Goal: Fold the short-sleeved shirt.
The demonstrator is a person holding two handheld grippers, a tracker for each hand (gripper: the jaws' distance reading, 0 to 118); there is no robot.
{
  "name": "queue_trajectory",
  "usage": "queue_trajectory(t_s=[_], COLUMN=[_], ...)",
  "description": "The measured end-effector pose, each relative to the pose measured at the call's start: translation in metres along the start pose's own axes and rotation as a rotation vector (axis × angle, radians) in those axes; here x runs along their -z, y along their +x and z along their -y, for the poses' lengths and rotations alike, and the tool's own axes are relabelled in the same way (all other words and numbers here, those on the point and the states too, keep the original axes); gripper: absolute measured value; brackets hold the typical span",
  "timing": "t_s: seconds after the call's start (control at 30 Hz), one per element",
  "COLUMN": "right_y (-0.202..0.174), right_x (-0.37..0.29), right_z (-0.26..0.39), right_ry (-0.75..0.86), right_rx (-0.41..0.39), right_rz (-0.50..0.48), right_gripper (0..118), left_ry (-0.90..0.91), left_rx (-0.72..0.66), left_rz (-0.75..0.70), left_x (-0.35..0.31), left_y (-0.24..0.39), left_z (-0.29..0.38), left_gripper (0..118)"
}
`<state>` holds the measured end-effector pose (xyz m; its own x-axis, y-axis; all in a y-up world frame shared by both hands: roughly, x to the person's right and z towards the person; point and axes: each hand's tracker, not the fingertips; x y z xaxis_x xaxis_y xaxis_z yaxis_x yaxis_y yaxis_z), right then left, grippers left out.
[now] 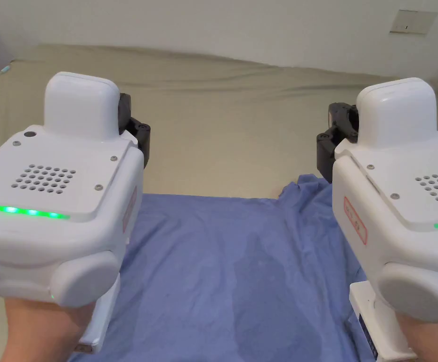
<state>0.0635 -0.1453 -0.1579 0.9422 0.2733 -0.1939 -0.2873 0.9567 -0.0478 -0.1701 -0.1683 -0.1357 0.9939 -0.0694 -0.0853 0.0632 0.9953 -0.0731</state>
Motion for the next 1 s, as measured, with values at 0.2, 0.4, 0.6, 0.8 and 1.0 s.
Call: queue_trajectory(t_s=[0.2,0.4,0.6,0.8,1.0], right_y=[-0.010,-0.007,0.005,0.025,0.039], right_x=[0.042,0.087,0.115,0.131,0.138], right_z=[0.031,0.069,0.097,0.127,0.142], right_ry=[-0.072,-0.162,-0.231,-0.290,-0.347], right_rx=[-0.015,0.000,0.007,0.005,-0.016], right_rz=[-0.035,-0.057,-0.050,-0.015,0.023], right_gripper=[0,0,0,0,0], left_ry=[-0.100,-0.267,-0.510,-0.693,-0.770], left_rx=[-0.005,-0.020,-0.045,-0.077,-0.042], left_rz=[-0.006,-0.043,-0.053,-0.122,-0.116], left_x=[0.040,0.090,0.162,0.258,0.322], left_y=[-0.006,-0.034,-0.076,-0.117,-0.127], left_z=[0.036,0.089,0.163,0.228,0.255], left_gripper=[0,0,0,3,104])
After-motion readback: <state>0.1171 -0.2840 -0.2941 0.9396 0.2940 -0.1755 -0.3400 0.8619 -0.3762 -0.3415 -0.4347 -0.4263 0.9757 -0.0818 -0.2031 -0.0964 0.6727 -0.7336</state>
